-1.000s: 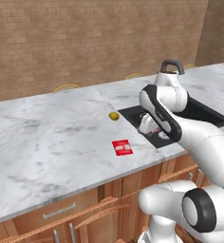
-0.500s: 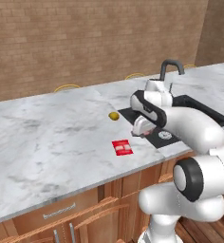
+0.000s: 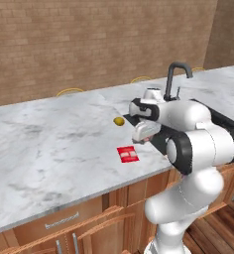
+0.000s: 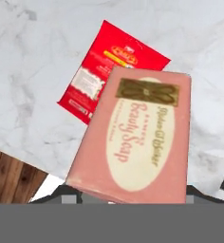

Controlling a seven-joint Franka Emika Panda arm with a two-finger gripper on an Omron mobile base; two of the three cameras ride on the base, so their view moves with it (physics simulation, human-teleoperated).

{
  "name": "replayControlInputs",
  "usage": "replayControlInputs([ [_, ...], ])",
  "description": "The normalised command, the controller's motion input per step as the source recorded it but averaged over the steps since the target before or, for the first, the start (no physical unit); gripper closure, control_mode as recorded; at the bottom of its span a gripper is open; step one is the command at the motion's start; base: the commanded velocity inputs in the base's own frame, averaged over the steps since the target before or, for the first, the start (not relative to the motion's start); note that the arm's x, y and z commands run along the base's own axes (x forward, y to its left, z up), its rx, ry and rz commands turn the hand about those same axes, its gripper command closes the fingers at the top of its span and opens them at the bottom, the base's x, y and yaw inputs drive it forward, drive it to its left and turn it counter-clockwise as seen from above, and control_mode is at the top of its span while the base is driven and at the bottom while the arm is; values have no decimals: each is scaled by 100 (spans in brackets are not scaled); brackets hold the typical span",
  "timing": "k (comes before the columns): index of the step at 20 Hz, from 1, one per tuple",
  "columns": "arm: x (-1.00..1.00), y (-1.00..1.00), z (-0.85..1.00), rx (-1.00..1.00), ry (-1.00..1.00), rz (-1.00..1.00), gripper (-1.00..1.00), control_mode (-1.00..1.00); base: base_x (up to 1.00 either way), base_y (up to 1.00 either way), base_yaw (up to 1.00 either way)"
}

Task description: Open the cabinet. Pick the bar soap and place it next to the sink. Then close the cabinet.

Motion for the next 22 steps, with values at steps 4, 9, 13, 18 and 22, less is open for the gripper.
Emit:
replayControlInputs([
  [4,71,0,-42,0,5,1,100,-100,0,0,0],
  [9,67,0,-45,0,5,1,100,-100,0,0,0],
  [13,64,0,-50,0,5,2,100,-100,0,0,0],
  [18,65,0,-44,0,4,3,100,-100,0,0,0],
  [22,48,0,-36,0,2,3,100,-100,0,0,0],
])
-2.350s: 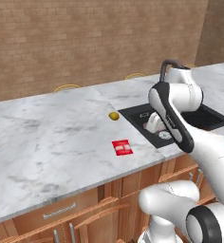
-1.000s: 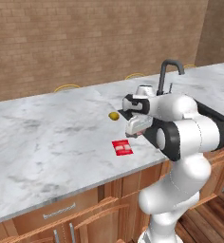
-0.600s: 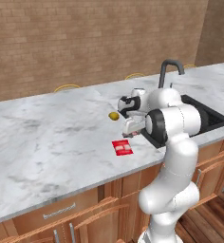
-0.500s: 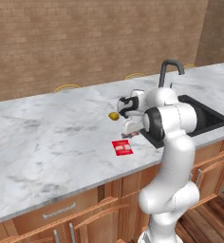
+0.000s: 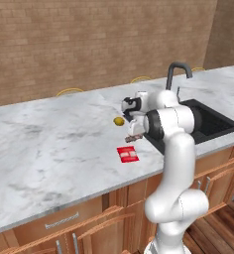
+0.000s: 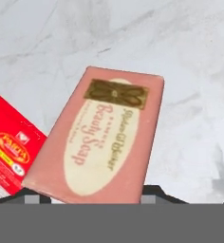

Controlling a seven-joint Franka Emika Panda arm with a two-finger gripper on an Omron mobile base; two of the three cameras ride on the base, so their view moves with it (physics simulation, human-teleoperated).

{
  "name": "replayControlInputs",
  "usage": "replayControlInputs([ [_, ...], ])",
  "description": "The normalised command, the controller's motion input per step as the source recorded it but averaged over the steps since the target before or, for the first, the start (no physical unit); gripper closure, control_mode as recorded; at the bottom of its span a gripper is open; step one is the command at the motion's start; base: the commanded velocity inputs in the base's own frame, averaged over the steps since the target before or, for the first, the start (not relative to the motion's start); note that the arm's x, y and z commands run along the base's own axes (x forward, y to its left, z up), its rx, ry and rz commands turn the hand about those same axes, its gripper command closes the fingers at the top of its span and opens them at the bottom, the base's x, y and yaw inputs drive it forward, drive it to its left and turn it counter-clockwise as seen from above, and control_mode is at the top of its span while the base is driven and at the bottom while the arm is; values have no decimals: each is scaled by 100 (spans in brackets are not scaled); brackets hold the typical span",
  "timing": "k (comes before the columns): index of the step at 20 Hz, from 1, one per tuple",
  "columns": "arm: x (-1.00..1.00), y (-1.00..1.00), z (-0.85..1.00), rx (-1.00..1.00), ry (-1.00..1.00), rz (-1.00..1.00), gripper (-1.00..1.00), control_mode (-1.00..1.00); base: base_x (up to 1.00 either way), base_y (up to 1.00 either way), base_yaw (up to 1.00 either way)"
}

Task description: Open the cabinet. Pick the bar soap and place it next to the sink. Then close the cabinet.

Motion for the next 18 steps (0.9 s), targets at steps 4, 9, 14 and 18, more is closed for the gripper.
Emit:
replayControlInputs([
  [4,-11,0,-4,0,-2,0,-100,-100,0,0,0],
  [9,-32,0,0,0,-7,0,-100,-100,0,0,0],
  [14,-53,0,3,0,-12,0,-100,-100,0,0,0],
  [18,-70,0,48,0,-26,0,-100,-100,0,0,0],
])
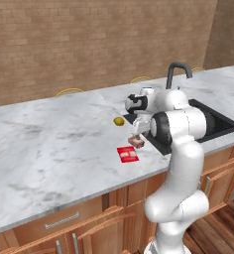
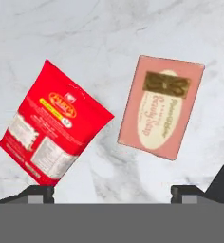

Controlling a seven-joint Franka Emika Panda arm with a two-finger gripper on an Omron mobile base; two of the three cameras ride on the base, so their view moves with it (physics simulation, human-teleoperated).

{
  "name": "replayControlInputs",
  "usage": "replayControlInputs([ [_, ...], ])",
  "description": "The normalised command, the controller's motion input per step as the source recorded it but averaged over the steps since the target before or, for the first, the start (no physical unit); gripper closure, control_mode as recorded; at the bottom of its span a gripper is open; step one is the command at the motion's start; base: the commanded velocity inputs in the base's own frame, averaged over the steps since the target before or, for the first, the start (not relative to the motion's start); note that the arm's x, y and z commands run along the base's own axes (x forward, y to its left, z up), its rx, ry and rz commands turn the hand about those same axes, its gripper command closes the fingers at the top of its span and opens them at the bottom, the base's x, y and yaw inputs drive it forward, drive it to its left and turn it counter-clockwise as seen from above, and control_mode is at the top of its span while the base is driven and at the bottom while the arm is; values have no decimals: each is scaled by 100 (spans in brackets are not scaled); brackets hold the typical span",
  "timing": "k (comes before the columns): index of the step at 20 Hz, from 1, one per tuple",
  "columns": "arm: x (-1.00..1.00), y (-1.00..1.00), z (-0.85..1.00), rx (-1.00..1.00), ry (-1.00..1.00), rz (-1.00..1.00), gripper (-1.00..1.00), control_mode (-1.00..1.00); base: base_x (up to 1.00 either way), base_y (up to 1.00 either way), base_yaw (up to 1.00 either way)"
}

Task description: Open the cabinet. Pick the bar soap and place it next to the sink. Then close the cabinet.

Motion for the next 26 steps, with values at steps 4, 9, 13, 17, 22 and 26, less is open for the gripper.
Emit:
replayControlInputs([
  [4,-51,7,98,-3,-29,0,-100,-100,0,0,0],
  [9,-40,8,100,-3,-19,0,-100,-100,0,0,0],
  [13,-67,1,97,0,-22,0,-100,-100,0,0,0],
  [17,-78,0,76,0,-22,0,-100,-100,0,0,0],
  [22,-62,-1,35,0,-5,-2,-100,-100,0,0,0],
  [26,-40,-5,-1,0,1,0,-100,-100,0,0,0],
])
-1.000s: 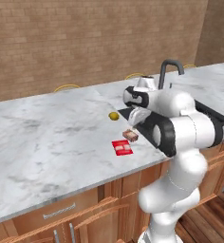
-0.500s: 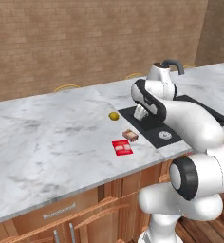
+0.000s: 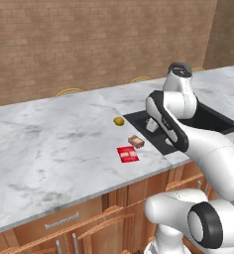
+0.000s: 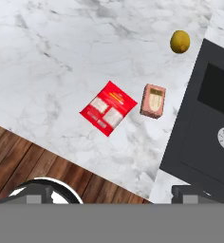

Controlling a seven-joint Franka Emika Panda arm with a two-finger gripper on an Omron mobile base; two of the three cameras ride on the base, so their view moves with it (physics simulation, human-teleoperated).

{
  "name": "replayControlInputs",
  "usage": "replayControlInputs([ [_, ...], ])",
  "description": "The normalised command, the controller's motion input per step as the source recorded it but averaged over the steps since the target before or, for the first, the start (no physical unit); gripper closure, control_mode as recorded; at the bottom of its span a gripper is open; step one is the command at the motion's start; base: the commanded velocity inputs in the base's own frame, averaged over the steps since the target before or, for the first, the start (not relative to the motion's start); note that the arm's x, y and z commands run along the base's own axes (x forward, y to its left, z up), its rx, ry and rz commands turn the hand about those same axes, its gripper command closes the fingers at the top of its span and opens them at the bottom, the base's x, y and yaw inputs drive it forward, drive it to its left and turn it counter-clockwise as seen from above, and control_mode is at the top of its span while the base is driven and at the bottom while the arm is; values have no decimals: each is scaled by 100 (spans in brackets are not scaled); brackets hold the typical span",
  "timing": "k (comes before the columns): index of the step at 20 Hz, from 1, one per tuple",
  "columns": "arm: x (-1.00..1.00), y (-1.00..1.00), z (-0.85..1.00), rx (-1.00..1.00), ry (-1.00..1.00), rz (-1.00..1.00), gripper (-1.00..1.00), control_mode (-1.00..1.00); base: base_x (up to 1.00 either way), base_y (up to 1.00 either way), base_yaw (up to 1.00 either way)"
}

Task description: Open the cabinet. Pick the bar soap and place it next to the sink. Then close the cabinet.

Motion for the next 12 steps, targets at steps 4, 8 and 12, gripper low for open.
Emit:
replayControlInputs([
  [4,-56,0,-4,0,0,2,-100,-100,0,0,0],
  [8,0,0,0,0,0,0,-100,100,-67,9,17],
  [12,0,0,0,0,0,0,-100,100,-70,19,52],
])
